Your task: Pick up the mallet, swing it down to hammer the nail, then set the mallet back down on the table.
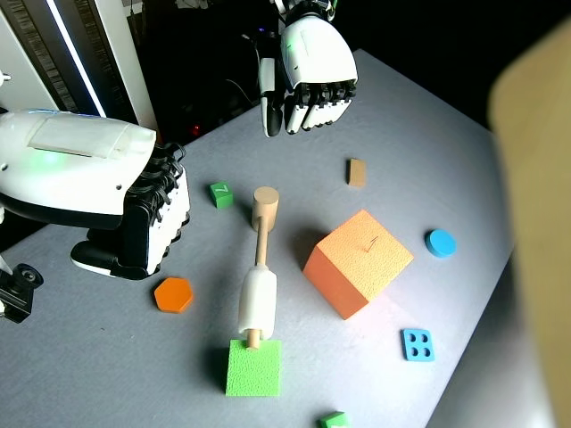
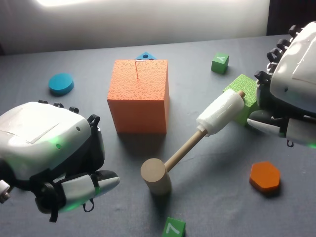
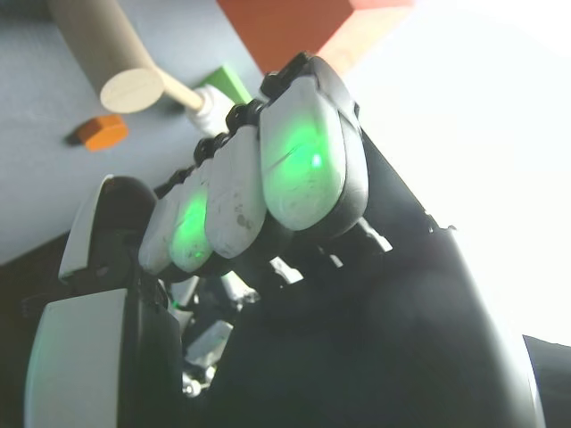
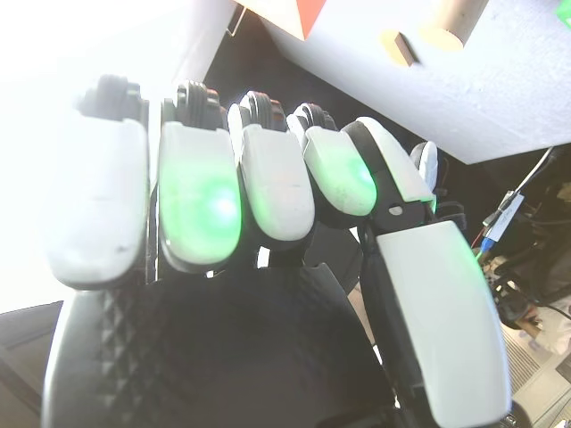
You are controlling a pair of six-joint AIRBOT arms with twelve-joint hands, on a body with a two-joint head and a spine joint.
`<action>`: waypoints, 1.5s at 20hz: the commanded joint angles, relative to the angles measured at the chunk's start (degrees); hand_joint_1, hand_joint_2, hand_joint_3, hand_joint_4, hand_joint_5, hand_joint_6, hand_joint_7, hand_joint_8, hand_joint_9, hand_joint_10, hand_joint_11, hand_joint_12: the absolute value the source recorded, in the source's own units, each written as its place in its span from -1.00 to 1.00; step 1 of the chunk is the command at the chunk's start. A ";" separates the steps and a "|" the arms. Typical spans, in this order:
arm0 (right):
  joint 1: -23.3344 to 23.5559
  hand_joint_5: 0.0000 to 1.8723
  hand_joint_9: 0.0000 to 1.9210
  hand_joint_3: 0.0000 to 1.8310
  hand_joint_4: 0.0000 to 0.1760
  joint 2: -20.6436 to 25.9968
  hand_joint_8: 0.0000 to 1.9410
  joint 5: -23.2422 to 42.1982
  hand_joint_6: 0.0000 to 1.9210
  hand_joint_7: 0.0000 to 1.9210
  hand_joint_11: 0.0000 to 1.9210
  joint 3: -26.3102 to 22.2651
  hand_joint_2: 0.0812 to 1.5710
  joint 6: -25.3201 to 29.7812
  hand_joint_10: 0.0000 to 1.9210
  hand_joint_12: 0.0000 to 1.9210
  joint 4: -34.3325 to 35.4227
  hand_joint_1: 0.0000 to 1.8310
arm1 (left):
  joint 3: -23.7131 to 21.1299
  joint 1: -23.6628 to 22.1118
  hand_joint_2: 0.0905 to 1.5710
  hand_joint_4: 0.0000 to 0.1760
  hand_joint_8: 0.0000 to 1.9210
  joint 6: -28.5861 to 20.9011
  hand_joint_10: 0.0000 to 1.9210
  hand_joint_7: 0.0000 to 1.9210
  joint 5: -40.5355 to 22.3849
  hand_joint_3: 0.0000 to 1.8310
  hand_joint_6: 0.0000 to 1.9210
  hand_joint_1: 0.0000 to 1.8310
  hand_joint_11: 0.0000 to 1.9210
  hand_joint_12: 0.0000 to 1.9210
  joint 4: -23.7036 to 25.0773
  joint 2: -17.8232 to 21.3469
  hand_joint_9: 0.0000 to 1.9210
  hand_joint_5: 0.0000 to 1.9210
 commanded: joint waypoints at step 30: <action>11.82 -0.96 -1.00 -1.00 -1.00 -5.23 -1.00 -19.52 -0.99 -1.00 -0.97 6.66 0.26 43.02 -1.00 -0.98 -35.58 0.23 | 16.95 -1.02 0.44 -1.00 -1.00 -32.15 -1.00 -1.00 7.56 -0.98 -1.00 -1.00 -1.00 -1.00 39.83 -2.07 -1.00 -1.00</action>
